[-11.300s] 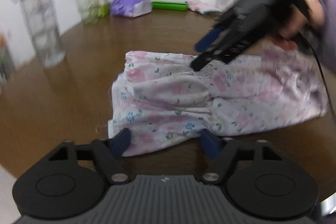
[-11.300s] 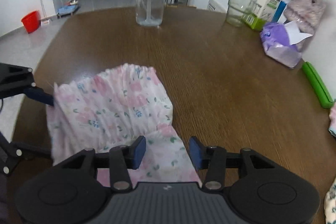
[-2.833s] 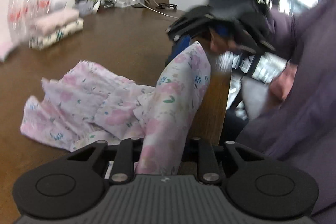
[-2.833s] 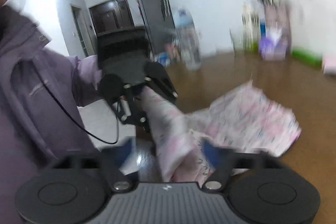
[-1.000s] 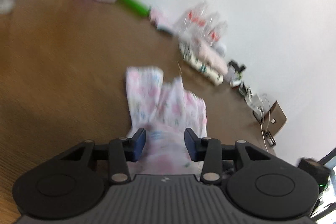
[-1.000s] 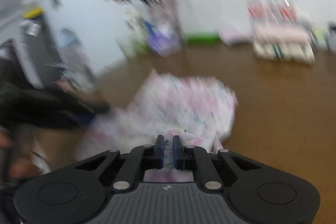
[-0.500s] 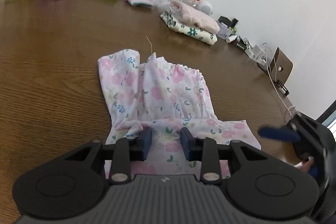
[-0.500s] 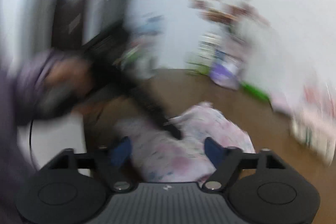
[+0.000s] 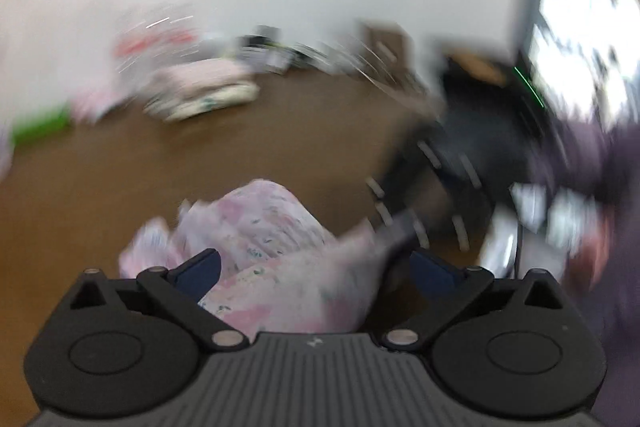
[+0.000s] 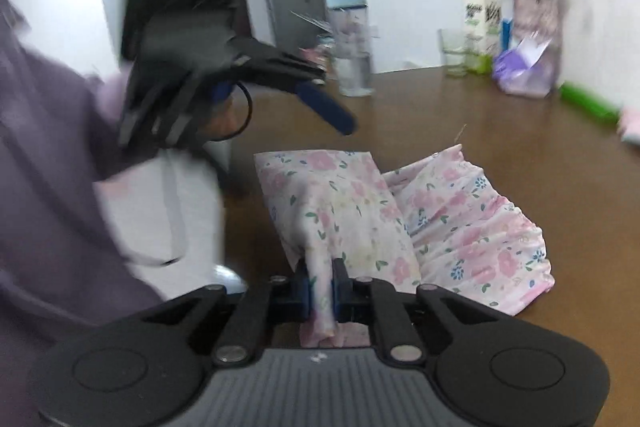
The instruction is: Fold clothes
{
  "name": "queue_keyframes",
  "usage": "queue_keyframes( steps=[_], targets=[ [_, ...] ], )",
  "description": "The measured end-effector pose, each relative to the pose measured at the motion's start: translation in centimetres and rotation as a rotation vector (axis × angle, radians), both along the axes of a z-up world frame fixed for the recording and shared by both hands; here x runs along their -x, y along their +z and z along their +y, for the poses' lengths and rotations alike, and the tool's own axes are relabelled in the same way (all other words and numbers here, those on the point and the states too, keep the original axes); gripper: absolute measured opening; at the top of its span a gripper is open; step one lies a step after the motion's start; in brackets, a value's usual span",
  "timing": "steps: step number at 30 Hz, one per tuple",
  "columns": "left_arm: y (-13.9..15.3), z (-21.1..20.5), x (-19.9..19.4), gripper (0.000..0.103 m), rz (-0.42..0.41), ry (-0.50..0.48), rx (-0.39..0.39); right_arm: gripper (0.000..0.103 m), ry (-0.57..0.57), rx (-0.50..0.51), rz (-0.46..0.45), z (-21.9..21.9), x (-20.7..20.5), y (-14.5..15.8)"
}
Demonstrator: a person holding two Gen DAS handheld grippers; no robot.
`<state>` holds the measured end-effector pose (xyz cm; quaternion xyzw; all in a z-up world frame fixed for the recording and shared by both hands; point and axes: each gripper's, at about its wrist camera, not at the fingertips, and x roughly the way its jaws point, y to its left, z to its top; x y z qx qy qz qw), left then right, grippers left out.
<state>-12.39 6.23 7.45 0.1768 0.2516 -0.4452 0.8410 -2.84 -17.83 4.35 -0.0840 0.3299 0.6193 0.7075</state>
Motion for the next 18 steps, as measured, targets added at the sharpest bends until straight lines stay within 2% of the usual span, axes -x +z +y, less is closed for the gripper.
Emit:
queue_keyframes(
  steps=[2,4,5,7,9,10,12,13,14,16,17,18],
  targets=[
    [-0.9,-1.5,2.7,0.103,-0.16,-0.114,-0.105,0.009,0.037,-0.042,0.118,-0.8,-1.0,-0.2],
    [-2.6,-2.2,4.2,0.103,-0.229,-0.23,-0.177,0.009,0.045,-0.076,0.212,-1.4,-1.7,-0.5],
    [-3.4,-2.5,4.5,0.102,-0.246,-0.269,-0.207,0.009,0.048,-0.094,0.254,-1.6,-2.2,-0.7],
    [-4.6,-2.3,3.5,0.093,-0.21,-0.265,-0.22,0.009,0.049,-0.094,0.287,-1.4,-2.6,-1.0],
    [-5.0,-1.4,0.7,0.056,-0.071,-0.211,-0.163,0.01,0.047,-0.082,0.31,-1.4,-2.6,-1.3],
    [-5.1,-0.8,-1.0,0.052,0.034,-0.185,-0.109,0.016,0.032,-0.074,0.304,-1.3,-2.8,-1.5],
    [-5.4,1.0,-4.5,0.043,0.255,-0.129,0.042,0.041,-0.049,-0.098,0.283,-2.3,-2.5,-1.6],
    [-5.7,1.8,-6.0,0.042,0.346,-0.097,0.104,0.071,-0.096,-0.127,0.283,-2.8,-2.6,-1.6],
    [-6.1,2.7,-7.6,0.041,0.443,-0.059,0.169,0.082,-0.127,-0.166,0.268,-3.4,-2.4,-1.6],
    [-6.9,4.4,-10.6,0.04,0.627,0.026,0.296,0.081,-0.171,-0.261,0.243,-4.1,-2.6,-1.9],
    [-7.3,5.1,-11.8,0.041,0.69,0.077,0.336,0.072,-0.237,-0.274,0.264,-4.0,-3.2,-2.4],
    [-7.8,5.6,-12.9,0.046,0.734,0.139,0.358,0.062,-0.303,-0.287,0.285,-3.9,-3.9,-2.8]
  ],
)
